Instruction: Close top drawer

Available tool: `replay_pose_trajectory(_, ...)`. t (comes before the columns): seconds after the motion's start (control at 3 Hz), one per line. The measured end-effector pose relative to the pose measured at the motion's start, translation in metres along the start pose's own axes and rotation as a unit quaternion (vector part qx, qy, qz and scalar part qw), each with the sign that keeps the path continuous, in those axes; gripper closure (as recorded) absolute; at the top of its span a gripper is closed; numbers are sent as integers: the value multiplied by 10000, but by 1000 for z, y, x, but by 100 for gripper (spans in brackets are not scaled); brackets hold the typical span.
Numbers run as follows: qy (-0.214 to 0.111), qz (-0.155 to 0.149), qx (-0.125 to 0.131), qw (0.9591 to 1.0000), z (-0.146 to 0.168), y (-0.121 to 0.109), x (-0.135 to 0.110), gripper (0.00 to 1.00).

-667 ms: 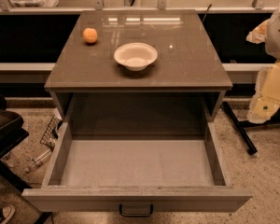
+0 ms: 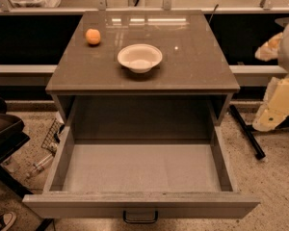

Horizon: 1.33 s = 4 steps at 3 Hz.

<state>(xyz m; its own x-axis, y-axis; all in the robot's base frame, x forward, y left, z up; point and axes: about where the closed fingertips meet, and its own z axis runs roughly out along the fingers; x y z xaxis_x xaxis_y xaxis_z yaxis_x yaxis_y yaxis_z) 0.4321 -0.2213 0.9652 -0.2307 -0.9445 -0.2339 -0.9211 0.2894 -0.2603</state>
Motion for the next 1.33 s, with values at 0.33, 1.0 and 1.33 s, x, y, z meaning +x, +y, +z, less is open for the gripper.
replay_pose_trajectory(0.33, -283, 256, 56, 9993, 28, 26, 25, 39)
replay_pose_trajectory(1.0, -1187, 676, 92, 9906, 102, 104, 71, 86)
replay_pose_trajectory(1.33, -1490, 766, -64, 9858, 132, 154, 92, 100)
